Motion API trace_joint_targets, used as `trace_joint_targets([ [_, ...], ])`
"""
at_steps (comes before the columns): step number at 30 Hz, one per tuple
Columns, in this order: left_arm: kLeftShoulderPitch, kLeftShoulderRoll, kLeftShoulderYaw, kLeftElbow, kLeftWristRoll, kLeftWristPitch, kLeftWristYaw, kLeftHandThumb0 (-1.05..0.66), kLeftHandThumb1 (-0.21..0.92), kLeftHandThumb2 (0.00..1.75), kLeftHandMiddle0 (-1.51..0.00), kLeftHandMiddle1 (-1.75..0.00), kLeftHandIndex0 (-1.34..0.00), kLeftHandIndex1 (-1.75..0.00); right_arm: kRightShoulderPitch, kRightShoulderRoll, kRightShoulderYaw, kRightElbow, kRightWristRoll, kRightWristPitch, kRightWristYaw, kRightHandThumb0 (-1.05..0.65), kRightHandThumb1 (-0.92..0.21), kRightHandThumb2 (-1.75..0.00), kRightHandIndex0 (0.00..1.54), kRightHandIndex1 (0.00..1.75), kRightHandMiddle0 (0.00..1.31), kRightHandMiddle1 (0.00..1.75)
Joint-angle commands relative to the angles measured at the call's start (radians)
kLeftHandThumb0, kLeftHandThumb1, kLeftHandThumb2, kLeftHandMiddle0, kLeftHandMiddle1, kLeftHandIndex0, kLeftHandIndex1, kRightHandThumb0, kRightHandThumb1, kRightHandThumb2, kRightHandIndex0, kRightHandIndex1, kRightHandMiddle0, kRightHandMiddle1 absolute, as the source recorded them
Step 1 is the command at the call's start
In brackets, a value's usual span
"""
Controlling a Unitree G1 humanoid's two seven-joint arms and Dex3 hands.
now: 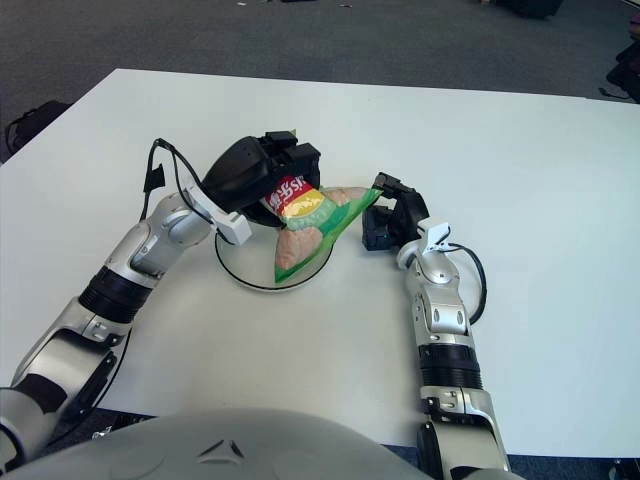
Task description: Put the snack into the plate.
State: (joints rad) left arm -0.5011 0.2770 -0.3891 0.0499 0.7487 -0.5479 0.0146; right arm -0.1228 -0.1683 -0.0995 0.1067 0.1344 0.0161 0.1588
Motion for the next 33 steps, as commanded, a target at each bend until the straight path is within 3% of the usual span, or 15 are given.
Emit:
trace_joint_targets([
  [1,0.004,0.009,-0.009,-0.016,0.058,0.018,0.022,0.00,-0.06,1.73,-0.91,-1.70,-0.66,-1.75,0.091,0.022,0.011,0.040,-0.007,0.047,-0.005,-0.56,-0.13,-1.55,1.33,1.75,0.77,1.75],
  [11,-0.005,0.037,-0.034,-0.040,0.191,0.045,0.042,0.00,-0.05,1.72,-0.90,-1.70,-0.65,-1.75,0.098,0.023,0.013,0.014,-0.007,0.080,-0.017,-0.57,-0.12,-1.55,1.32,1.75,0.78,1.75],
  [23,-0.001,0.061,-0.050,-0.051,0.228,0.059,0.040,-0.01,-0.06,1.74,-0.89,-1.74,-0.68,-1.74,0.100,0.018,0.018,0.004,-0.009,0.093,-0.015,-0.57,-0.12,-1.55,1.32,1.75,0.78,1.75],
  [25,-0.004,0.069,-0.054,-0.049,0.220,0.052,0.029,-0.01,-0.05,1.68,-0.89,-1.75,-0.75,-1.57,0.100,0.018,0.017,0.007,-0.008,0.090,-0.014,-0.57,-0.12,-1.55,1.32,1.75,0.78,1.75],
  [26,-0.007,0.079,-0.055,-0.050,0.205,0.046,0.003,-0.01,-0.01,1.64,-0.83,-1.75,-0.72,-1.61,0.099,0.018,0.017,0.008,-0.007,0.090,-0.013,-0.57,-0.12,-1.55,1.32,1.75,0.78,1.75],
  [28,-0.011,0.091,-0.057,-0.053,0.187,0.040,-0.027,-0.01,0.18,1.43,-0.71,-1.75,-0.57,-1.61,0.099,0.018,0.016,0.009,-0.005,0.090,-0.012,-0.57,-0.12,-1.56,1.32,1.75,0.78,1.75],
  [29,-0.013,0.096,-0.058,-0.055,0.175,0.038,-0.049,-0.01,0.22,1.39,-0.69,-1.75,-0.54,-1.60,0.099,0.019,0.016,0.009,-0.005,0.090,-0.012,-0.57,-0.12,-1.56,1.32,1.75,0.78,1.75],
  [31,-0.018,0.116,-0.061,-0.067,0.136,0.046,-0.140,-0.01,0.37,1.23,-0.52,-1.75,-0.44,-1.67,0.098,0.019,0.015,0.012,-0.004,0.088,-0.012,-0.57,-0.12,-1.56,1.32,1.75,0.78,1.75],
  [32,-0.017,0.125,-0.063,-0.079,0.113,0.062,-0.198,-0.01,0.51,1.07,-0.41,-1.75,-0.35,-1.69,0.097,0.019,0.015,0.013,-0.005,0.087,-0.013,-0.57,-0.12,-1.56,1.32,1.75,0.78,1.75],
  [33,-0.015,0.131,-0.063,-0.087,0.098,0.073,-0.237,0.12,0.59,0.96,-0.37,-1.74,-0.22,-1.57,0.097,0.019,0.015,0.014,-0.005,0.085,-0.013,-0.57,-0.12,-1.56,1.32,1.75,0.78,1.75],
])
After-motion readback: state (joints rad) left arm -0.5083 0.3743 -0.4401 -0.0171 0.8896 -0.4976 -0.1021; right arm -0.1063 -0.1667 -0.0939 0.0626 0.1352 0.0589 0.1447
